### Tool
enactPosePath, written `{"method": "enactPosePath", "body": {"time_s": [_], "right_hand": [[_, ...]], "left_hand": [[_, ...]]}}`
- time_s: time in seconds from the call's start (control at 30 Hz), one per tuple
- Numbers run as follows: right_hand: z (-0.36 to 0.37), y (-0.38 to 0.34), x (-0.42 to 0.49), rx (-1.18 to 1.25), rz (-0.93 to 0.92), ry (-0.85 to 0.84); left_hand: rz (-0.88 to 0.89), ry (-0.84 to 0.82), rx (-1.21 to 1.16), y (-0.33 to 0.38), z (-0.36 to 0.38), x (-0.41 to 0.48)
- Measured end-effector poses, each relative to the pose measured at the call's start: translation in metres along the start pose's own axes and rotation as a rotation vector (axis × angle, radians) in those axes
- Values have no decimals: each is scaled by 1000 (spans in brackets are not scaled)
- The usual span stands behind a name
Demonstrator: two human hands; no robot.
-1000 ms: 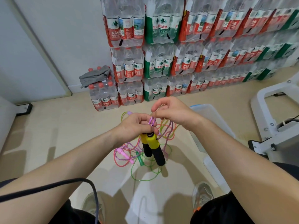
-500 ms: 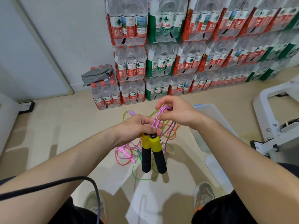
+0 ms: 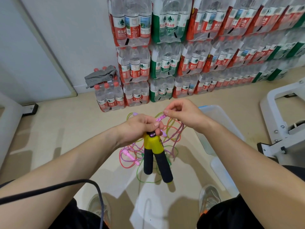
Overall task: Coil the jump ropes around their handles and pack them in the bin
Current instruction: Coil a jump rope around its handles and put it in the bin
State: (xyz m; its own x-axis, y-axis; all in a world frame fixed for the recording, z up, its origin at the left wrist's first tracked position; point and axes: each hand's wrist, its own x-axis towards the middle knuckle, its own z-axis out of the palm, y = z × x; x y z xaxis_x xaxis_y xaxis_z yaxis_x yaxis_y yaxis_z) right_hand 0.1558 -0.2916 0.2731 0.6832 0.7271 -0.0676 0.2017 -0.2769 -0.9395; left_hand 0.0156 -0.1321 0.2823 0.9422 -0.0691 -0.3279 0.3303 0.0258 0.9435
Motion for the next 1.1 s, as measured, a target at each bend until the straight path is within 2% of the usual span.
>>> {"method": "enactPosePath", "body": {"time_s": [0.13,0.27,0.43,0.7,0.97,1.1], "right_hand": [[20,11,-5,104,120,6],[44,17,-7,124,187,23],[71,14,-14,69,214,-34],[83,3,-20,71,241,-42],[81,5,-23,45,289,-37],[81,7,-24,-43,279,-39]], "left_hand": [[81,102,-128,9,-11,-2],[82,244,-278,12,-20,-4],[120,258,-422,8,-24,-4],[103,409,-385,3,-19,-1],[76,420,-297,0,-13,2],[94,555,-193,-8,-16,5]]}}
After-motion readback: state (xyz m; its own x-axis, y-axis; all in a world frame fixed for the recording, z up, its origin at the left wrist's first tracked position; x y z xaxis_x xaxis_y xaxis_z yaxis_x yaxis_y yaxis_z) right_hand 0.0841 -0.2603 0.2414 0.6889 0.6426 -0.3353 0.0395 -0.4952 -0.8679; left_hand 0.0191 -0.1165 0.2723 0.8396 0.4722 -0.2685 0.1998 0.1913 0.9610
